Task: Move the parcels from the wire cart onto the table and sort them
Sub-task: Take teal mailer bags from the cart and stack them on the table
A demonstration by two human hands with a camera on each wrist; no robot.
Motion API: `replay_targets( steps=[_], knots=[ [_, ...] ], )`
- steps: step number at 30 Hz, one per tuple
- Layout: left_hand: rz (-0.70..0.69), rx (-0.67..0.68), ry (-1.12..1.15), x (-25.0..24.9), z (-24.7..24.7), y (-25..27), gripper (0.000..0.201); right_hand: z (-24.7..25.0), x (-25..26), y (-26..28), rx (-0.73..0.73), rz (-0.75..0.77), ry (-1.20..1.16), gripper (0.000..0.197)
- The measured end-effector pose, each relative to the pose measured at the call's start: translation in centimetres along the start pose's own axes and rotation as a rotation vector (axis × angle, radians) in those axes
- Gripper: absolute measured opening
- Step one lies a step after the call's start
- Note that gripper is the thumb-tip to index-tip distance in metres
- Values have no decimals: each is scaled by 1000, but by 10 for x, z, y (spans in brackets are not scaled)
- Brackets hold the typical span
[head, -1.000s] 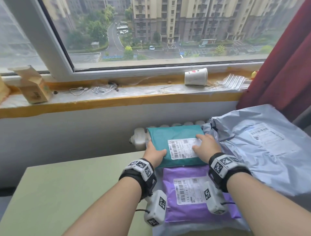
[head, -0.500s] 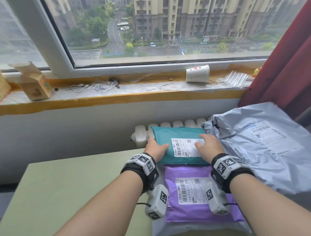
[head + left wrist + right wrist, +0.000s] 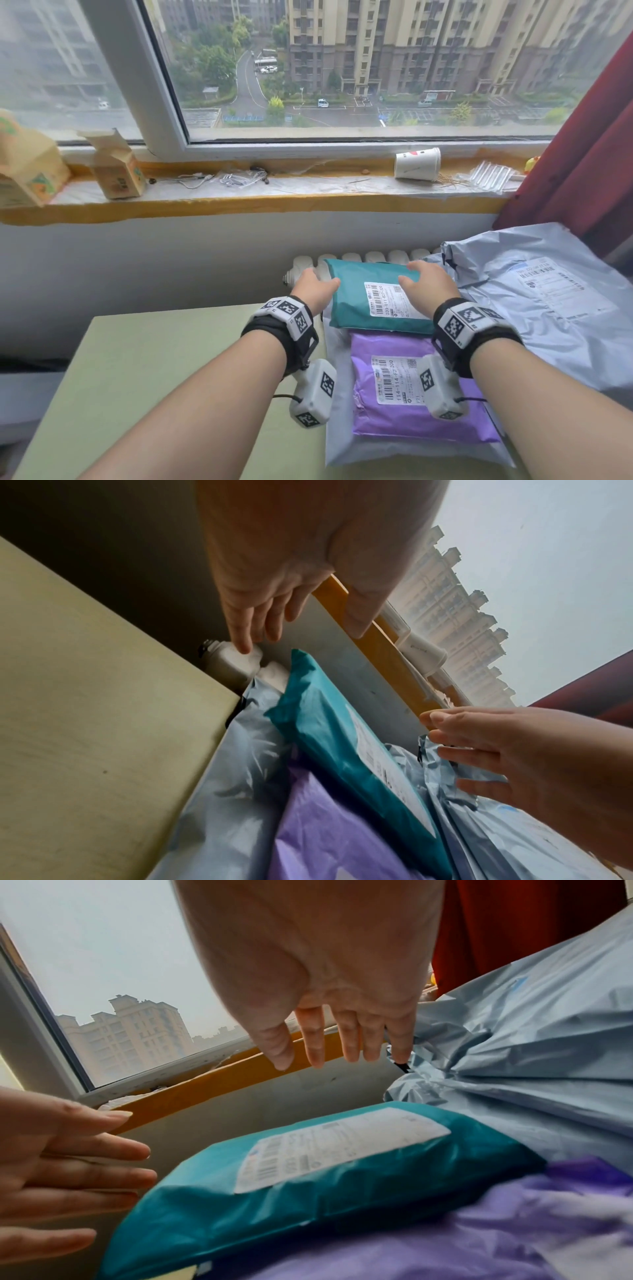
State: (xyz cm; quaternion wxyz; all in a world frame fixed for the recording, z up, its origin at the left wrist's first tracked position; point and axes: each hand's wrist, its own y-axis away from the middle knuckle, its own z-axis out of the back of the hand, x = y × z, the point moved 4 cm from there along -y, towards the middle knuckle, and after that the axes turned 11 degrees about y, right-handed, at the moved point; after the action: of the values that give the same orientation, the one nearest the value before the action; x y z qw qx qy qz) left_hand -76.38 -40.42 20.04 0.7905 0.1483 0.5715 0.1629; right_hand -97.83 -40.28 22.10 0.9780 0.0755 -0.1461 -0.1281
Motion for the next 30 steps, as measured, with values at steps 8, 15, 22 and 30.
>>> replay_targets(
  steps=[8, 15, 22, 30],
  knots=[
    [-45, -33, -21, 2, 57, 24, 61, 10, 55, 19, -36, 93, -7, 40],
    [-71, -109, -21, 15, 122, 49, 47, 5, 116, 43, -32, 181, 11, 38],
    [-78, -191, 6, 34, 194, 83, 42, -3, 189, 78, -26, 281, 7, 36],
    [-38, -327, 52, 77, 291, 130, 38, -27, 289, 134, 11, 438, 60, 35]
  ],
)
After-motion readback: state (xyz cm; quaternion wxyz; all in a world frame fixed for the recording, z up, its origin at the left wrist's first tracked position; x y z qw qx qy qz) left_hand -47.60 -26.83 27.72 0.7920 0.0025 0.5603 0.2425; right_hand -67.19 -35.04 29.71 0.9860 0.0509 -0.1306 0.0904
